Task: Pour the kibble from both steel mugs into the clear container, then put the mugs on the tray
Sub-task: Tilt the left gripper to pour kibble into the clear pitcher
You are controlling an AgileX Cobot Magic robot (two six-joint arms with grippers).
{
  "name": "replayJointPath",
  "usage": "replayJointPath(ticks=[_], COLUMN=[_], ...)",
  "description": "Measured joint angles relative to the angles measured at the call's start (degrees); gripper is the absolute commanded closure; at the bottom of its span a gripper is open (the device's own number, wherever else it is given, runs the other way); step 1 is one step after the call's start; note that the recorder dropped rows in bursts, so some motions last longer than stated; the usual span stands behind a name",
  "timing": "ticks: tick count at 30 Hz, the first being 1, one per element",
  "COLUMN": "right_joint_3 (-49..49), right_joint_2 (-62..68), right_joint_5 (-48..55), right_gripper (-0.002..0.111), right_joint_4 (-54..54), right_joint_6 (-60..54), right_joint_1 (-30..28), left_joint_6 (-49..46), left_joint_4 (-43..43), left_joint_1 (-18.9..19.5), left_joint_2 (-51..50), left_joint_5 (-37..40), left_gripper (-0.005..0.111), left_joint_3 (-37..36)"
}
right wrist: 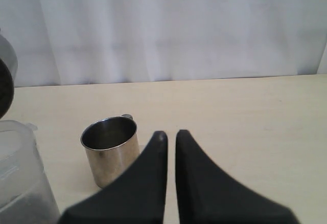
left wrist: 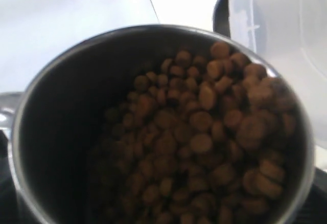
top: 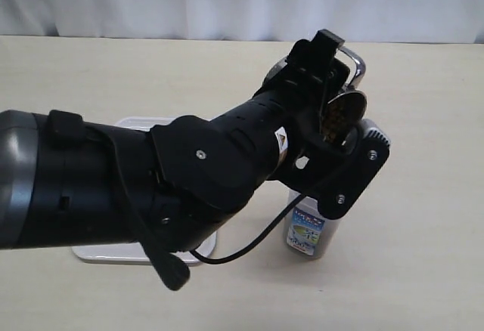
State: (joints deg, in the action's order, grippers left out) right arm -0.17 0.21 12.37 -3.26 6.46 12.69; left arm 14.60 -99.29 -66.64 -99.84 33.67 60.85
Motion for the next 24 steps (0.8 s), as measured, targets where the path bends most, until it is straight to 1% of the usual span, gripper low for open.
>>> replayJointPath(ticks=[17, 24], right_joint_3=[0.0, 0.0], right_joint_2=[0.0, 0.0], right_joint_5=[0.0, 0.0], right_gripper=[0.104, 0.104], right_joint_4=[0.0, 0.0], right_joint_6=[0.0, 0.0], right_joint_1=[0.0, 0.0], left_joint_6=[-5.7, -6.9], left_joint_4=[0.0, 0.0], left_joint_1=[0.0, 0.0], left_joint_2=[-1.4, -1.5], left_joint_5=[-0.1, 1.5], left_gripper=[0.107, 0.107], left_joint_3=[0.0, 0.0])
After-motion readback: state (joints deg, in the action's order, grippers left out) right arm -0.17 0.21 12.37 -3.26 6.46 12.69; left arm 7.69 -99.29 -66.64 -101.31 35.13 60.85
